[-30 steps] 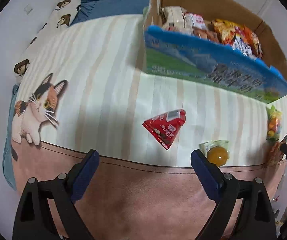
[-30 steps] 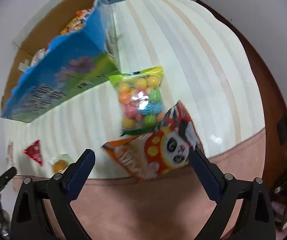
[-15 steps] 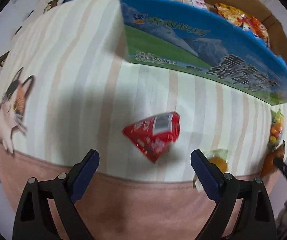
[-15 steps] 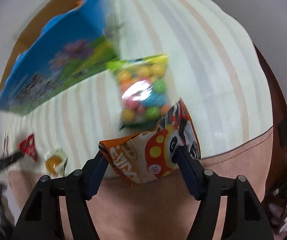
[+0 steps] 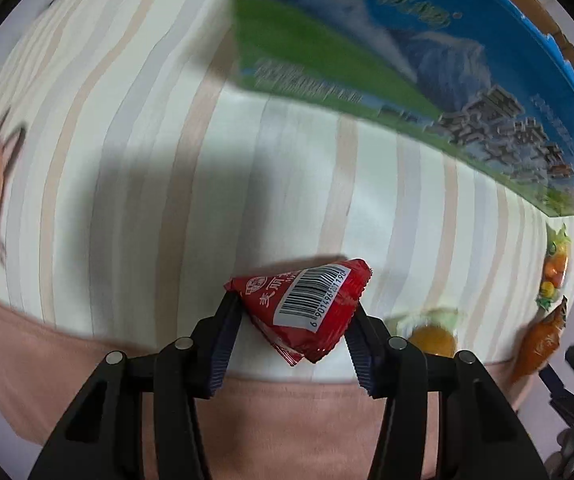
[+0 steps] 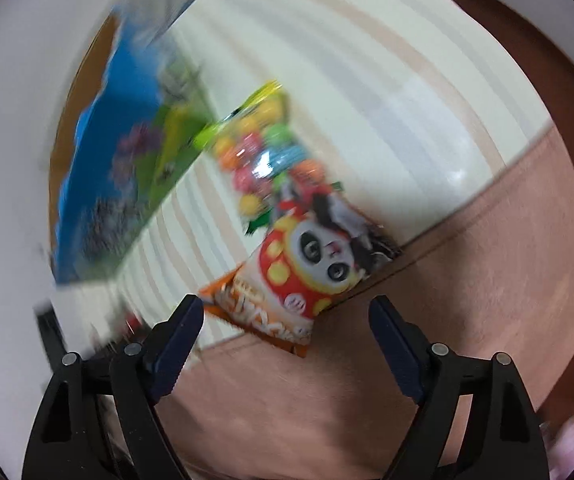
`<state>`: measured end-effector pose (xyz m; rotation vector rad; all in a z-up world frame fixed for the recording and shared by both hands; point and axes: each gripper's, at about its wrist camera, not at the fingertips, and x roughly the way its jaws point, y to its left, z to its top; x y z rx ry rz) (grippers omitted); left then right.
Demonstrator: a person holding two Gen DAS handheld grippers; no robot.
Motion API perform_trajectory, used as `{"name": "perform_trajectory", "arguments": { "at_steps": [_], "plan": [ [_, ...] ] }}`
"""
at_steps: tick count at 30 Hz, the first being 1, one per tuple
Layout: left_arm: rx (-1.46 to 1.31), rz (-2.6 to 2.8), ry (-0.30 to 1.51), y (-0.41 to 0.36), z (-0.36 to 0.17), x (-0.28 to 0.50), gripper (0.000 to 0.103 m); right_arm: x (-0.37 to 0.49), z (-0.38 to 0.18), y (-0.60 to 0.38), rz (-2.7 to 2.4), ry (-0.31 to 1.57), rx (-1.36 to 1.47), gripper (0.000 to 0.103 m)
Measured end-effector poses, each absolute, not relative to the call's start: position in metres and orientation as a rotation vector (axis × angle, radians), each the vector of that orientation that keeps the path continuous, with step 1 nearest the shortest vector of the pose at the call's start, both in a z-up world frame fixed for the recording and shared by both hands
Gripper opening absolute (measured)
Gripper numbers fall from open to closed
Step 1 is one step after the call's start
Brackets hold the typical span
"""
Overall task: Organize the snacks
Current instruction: 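Grasp the red triangle candy with left tool while right grasps orange panda bag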
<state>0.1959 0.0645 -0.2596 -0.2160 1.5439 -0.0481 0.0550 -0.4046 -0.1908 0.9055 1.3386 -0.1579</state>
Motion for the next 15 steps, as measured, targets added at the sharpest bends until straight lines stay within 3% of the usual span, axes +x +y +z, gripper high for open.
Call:
{"name": "perform_trajectory", "arguments": {
  "at_steps": [7, 8, 9, 10, 13, 15],
  "plan": [
    [-0.273, -0.046, 1.593, 0.073, -0.268, 0.152, 0.048, 0.062, -0.226, -0.418, -0.26, 1.317, 1.14, 0.086],
    [-0.278, -0.045, 1.597, 0.074, -0.27, 0.148, 0.048, 0.068, -0.23, -0.413, -0.258, 1.315, 1.121, 0.081],
    [-0.277, -0.044, 1.597, 0.074, -0.271, 0.146, 0.048, 0.073, -0.229, -0.407, -0.264, 1.335, 1.039, 0.064],
    [-0.272, -0.045, 1.597, 0.074, -0.271, 0.145, 0.048, 0.082, -0.226, -0.401, -0.267, 1.354, 0.934, 0.057],
    [-0.268, -0.05, 1.607, 0.078, -0.273, 0.143, 0.048, 0.096, -0.217, -0.364, -0.168, 1.41, 0.655, 0.047],
    [-0.281, -0.057, 1.612, 0.071, -0.28, 0.148, 0.049, 0.096, -0.211, -0.332, -0.078, 1.46, 0.452, 0.047]
  ]
}}
